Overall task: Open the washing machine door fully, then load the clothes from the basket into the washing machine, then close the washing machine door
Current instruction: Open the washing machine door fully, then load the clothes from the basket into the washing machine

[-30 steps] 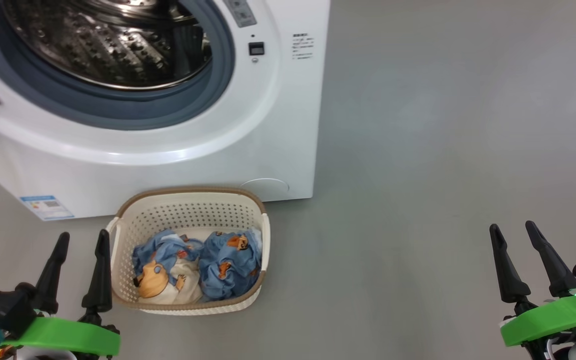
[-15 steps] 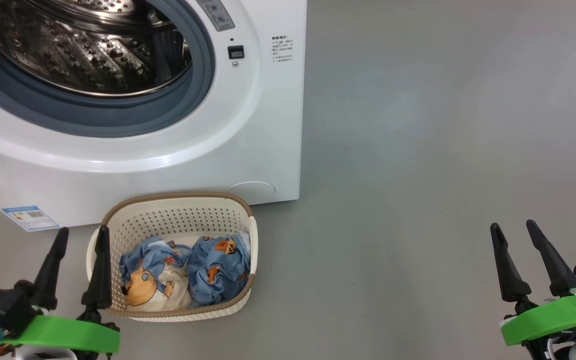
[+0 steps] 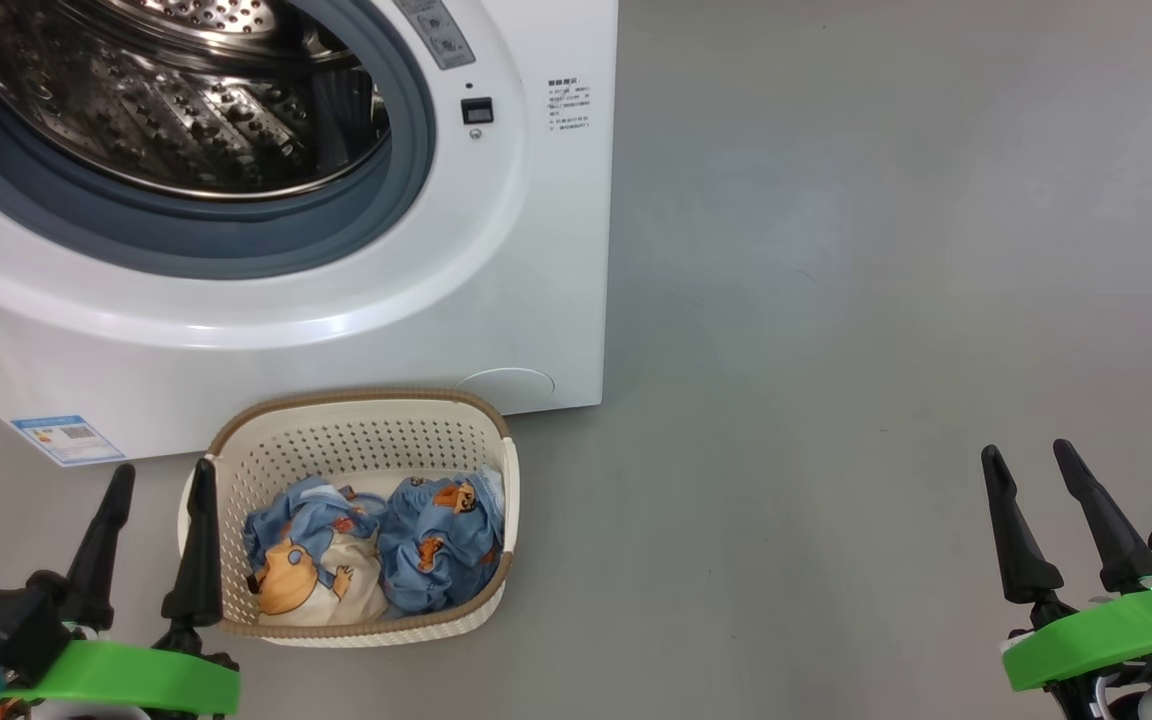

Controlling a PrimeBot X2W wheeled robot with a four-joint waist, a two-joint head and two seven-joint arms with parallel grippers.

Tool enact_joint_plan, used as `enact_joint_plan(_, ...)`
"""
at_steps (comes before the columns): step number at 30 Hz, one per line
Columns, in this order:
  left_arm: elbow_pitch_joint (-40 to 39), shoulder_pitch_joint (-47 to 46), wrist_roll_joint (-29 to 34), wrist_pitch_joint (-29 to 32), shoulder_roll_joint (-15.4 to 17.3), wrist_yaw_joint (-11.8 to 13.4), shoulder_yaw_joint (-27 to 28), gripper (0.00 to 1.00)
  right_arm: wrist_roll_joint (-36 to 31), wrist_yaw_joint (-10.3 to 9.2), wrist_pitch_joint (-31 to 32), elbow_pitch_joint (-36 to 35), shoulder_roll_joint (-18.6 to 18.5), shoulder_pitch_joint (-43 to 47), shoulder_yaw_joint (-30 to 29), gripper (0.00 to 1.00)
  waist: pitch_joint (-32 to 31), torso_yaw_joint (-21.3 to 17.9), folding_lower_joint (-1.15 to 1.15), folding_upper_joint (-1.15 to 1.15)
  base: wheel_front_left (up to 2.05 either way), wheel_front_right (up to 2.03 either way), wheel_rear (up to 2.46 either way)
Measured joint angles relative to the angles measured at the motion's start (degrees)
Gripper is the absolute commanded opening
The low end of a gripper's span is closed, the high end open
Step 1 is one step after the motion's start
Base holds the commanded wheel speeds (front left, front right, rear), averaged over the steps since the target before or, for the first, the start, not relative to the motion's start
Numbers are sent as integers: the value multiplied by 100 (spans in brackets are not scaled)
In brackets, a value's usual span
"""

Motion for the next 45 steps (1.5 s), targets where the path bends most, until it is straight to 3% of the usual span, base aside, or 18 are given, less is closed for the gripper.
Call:
enact_joint_plan(12, -3, 2, -109, 0, 38, 0, -112, 100, 0, 1, 0, 0, -2, 2, 7, 100, -54, 12, 0, 0, 2, -8, 6)
enact_joint_plan(34, -27, 59, -220, 0, 94, 0, -231, 100, 0, 1, 0, -5, -9, 6, 38, 100, -4, 19, 0, 0, 59, -121, 62)
enact_joint_plan(45, -22, 56, -215, 0, 82, 0, -202, 100, 0, 1, 0, -5, 3, 4, 41, 100, 65, 25, 0, 0, 13, -16, 4)
